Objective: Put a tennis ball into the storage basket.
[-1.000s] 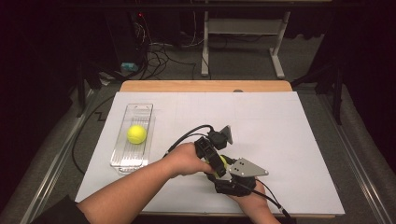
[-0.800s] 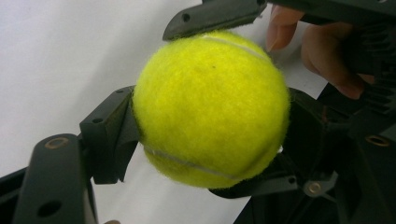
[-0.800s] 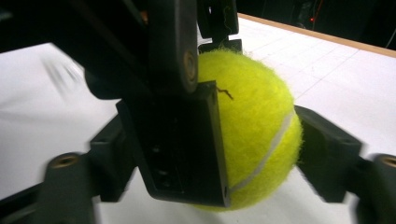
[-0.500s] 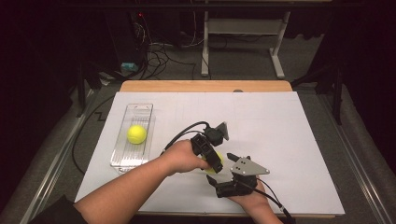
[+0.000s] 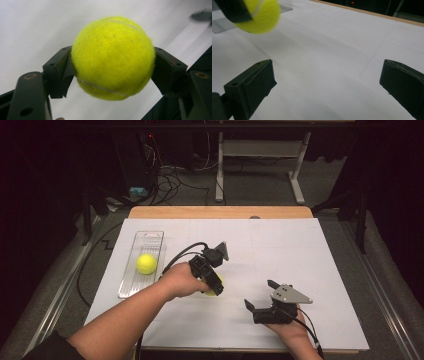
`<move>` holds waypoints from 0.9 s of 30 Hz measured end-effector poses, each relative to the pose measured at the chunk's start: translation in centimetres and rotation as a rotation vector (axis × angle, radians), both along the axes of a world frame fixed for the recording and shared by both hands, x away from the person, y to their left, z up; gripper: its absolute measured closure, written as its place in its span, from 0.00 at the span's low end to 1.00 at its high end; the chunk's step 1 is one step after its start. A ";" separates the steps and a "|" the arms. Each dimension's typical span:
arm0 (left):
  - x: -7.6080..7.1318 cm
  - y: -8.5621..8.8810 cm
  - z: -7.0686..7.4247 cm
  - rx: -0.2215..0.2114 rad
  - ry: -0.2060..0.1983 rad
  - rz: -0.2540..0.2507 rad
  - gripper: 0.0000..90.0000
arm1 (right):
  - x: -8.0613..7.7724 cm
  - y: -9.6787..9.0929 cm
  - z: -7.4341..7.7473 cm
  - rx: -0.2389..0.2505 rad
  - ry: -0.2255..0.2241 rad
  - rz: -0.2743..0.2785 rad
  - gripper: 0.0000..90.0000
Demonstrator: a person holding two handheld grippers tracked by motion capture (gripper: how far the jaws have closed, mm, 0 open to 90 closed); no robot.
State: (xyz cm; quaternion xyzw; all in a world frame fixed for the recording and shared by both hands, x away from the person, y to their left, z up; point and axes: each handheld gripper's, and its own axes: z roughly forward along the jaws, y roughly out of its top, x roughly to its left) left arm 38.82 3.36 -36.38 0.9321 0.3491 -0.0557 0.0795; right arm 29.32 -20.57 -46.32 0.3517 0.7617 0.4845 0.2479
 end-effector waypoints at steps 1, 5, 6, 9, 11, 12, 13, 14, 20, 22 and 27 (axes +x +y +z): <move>0.2 0.5 0.1 0.003 -0.005 0.011 0.30 | 0.1 -0.4 0.0 0.000 0.001 -0.009 0.00; 0.8 2.4 0.4 0.009 -0.016 0.057 0.30 | 0.3 -2.3 -0.1 0.007 0.006 -0.062 0.00; 0.9 2.8 0.5 0.010 -0.014 0.063 0.30 | 0.3 -2.9 0.0 0.009 0.005 -0.074 0.00; 1.2 4.3 0.9 0.010 -0.025 0.099 0.30 | 0.3 -4.2 0.0 0.016 0.005 -0.104 0.00; 1.4 5.4 1.2 0.017 -0.025 0.116 0.30 | 0.1 -5.3 0.0 0.016 0.003 -0.125 0.00; 1.4 5.7 1.2 0.021 -0.030 0.122 0.30 | 0.0 -5.7 0.0 0.016 0.003 -0.135 0.00; 1.4 6.3 1.4 0.022 -0.031 0.130 0.30 | 0.0 -6.1 0.0 0.014 -0.001 -0.141 0.00; 1.5 6.6 1.5 0.024 -0.035 0.135 0.30 | -0.1 -6.6 0.1 0.015 -0.001 -0.153 0.00; 1.6 9.3 2.5 0.023 -0.046 0.180 0.30 | -0.9 -8.8 0.1 0.020 -0.005 -0.195 0.00; 1.6 10.4 2.8 0.030 -0.049 0.196 0.30 | -1.1 -9.3 0.1 0.023 -0.009 -0.205 0.00; 1.6 12.7 3.2 0.038 -0.062 0.241 0.30 | -1.5 -10.2 0.2 0.031 -0.012 -0.225 0.00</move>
